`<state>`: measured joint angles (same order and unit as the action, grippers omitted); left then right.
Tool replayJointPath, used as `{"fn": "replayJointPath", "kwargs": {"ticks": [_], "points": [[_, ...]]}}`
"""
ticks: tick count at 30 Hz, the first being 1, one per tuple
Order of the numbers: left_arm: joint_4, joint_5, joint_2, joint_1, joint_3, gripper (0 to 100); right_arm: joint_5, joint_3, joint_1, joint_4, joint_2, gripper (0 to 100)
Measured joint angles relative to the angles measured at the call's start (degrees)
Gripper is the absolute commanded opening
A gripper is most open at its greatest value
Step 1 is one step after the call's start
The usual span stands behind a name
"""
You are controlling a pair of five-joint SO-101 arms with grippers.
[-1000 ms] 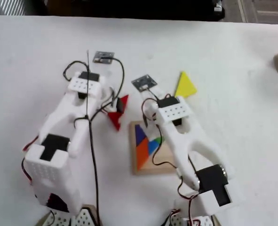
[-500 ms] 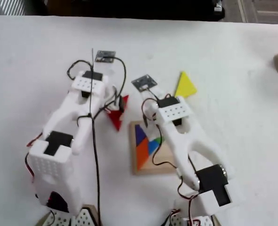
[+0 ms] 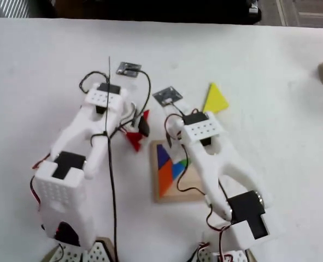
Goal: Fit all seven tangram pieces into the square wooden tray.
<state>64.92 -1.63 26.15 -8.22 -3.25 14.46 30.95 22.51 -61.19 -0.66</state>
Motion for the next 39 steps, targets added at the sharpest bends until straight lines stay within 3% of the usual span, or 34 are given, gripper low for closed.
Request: {"fn": "replayJointPath", "kwargs": {"ticks": [11, 21, 39], "points": [[9.32, 0.09, 9.76, 0.00, 13.54, 33, 0.00, 0.00, 0.00, 0.00, 0.00, 1.8], [9.76, 0.79, 9.93, 0.00, 14.15, 33, 0.00, 0.00, 0.00, 0.00, 0.00, 1.8], [9.76, 17.14, 10.02, 1.93, 17.93, 33, 0.00, 0.00, 0.00, 0.00, 0.00, 1.8]]}}
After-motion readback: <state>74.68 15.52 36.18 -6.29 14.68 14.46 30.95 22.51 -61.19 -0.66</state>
